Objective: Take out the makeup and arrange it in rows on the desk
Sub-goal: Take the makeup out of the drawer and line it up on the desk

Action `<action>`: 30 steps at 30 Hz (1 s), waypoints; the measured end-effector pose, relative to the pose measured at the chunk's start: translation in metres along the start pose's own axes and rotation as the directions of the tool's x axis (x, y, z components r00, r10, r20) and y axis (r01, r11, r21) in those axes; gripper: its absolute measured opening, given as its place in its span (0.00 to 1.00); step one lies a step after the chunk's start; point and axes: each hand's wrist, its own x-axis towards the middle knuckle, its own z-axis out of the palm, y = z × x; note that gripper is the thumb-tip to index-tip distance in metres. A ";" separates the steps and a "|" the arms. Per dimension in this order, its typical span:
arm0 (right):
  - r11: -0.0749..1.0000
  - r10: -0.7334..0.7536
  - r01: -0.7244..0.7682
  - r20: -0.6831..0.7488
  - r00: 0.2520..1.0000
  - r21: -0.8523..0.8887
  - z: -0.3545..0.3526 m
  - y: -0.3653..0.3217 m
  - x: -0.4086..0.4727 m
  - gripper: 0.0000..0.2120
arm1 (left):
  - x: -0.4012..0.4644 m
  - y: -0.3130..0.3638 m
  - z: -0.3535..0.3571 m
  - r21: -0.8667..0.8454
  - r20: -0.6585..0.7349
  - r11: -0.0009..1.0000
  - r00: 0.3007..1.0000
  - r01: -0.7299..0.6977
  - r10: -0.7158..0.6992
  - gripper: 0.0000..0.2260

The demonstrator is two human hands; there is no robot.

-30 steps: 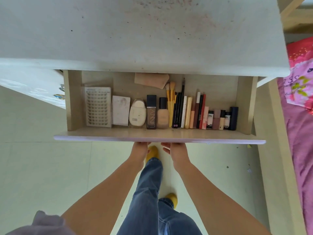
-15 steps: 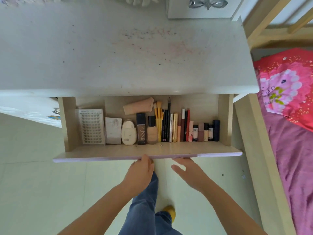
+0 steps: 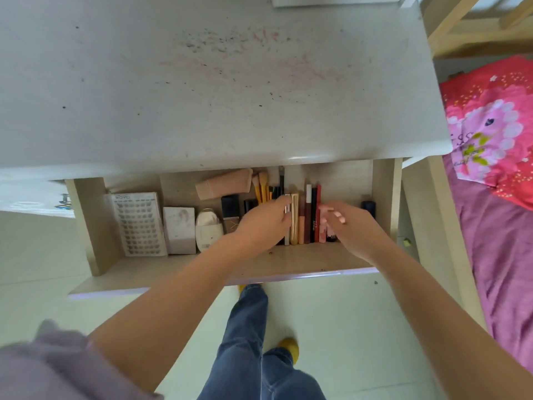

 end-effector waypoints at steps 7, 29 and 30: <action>0.921 -0.148 0.132 -0.017 0.989 -0.368 0.035 0.014 0.054 0.21 | 0.044 -0.001 0.031 0.205 -0.022 0.978 0.999 0.032 -0.028 0.21; 0.889 -0.393 0.449 -0.350 0.851 0.094 -0.131 -0.102 0.065 0.04 | 0.051 0.072 -0.151 -0.444 -0.432 0.884 0.899 -0.147 -0.068 0.10; 0.894 -0.385 0.441 -0.360 0.850 0.086 -0.134 -0.114 0.084 0.04 | 0.070 0.070 -0.161 -0.436 -0.444 0.890 0.892 -0.134 -0.084 0.11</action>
